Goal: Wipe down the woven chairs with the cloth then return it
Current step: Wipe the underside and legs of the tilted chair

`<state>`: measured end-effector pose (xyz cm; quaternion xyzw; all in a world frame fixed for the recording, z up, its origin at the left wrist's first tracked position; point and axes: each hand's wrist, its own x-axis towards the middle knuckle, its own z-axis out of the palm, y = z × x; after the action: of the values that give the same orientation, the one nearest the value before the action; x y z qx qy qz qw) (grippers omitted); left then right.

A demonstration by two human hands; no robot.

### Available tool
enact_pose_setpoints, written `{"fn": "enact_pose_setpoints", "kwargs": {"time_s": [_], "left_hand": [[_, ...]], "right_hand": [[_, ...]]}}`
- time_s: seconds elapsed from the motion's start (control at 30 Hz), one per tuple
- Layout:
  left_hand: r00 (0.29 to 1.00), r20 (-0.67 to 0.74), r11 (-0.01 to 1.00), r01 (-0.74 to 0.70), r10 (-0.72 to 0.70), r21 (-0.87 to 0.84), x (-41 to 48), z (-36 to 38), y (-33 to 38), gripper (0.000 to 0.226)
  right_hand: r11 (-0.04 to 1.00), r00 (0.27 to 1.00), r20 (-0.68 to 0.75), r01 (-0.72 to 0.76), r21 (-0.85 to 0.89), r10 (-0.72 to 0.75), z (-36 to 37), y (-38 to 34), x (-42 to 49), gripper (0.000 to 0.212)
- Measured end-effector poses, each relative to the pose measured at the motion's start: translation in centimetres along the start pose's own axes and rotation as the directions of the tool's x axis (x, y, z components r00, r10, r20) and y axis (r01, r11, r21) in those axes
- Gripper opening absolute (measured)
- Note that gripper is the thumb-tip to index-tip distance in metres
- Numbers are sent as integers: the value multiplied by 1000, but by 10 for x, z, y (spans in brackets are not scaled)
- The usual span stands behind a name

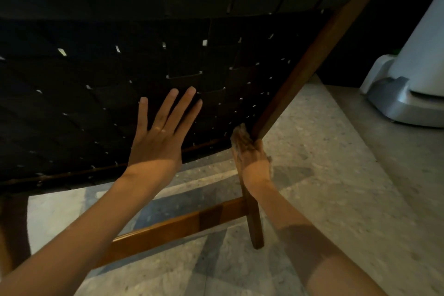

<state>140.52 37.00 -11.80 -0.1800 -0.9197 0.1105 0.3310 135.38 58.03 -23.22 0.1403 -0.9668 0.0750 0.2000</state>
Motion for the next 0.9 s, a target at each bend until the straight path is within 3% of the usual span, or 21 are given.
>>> {"fn": "enact_pose_setpoints", "kwargs": {"time_s": [0.07,0.17,0.23,0.27,0.3,0.33,0.37,0.4,0.5,0.57,0.67,0.8,0.9], "left_hand": [[1000,26,1000,4,-4,-13,0,-3,0,103],[1000,11,1000,-16,16,-8,-4,-8,1,100],[998,-30,998,-48,47,-51,-6,-14,0,93],[997,-56,996,-60,57,-63,-7,-16,-2,91],[994,-88,996,-65,60,-62,-7,-18,-5,90],[991,-125,996,-65,57,-56,-7,-21,-8,90],[986,-160,997,-64,55,-50,-7,-23,-11,89],[980,-189,997,-64,55,-42,-7,-26,-15,88],[973,-223,998,-61,55,-23,-7,-33,-23,84],[976,-205,997,-77,74,-8,-7,-37,-25,83],[976,-190,994,-102,107,34,-5,-39,-23,83],[976,-191,994,-91,99,52,1,-32,-21,87],[980,-183,996,-69,79,63,5,-26,-18,92]], "right_hand": [[995,995,61,-77,56,74,-6,-5,6,64],[926,979,13,-195,323,201,-41,-5,3,28],[870,966,-66,-193,454,249,-65,-12,-2,27],[818,942,-147,-178,546,302,-74,-18,-5,33],[704,891,-191,-178,687,412,-89,-29,-9,37],[640,803,-294,-136,757,518,-103,-38,-10,39],[660,709,-416,-93,746,570,-121,-45,-9,41],[762,624,-594,-2,648,507,-133,-46,-7,42],[942,496,-843,130,311,209,-165,-40,15,39],[975,489,-864,108,197,120,-178,-36,31,36],[982,532,-839,65,175,114,-177,-35,48,38],[983,561,-820,61,174,110,-165,-37,64,79],[979,490,-870,148,142,52,-142,-38,67,48]]}}
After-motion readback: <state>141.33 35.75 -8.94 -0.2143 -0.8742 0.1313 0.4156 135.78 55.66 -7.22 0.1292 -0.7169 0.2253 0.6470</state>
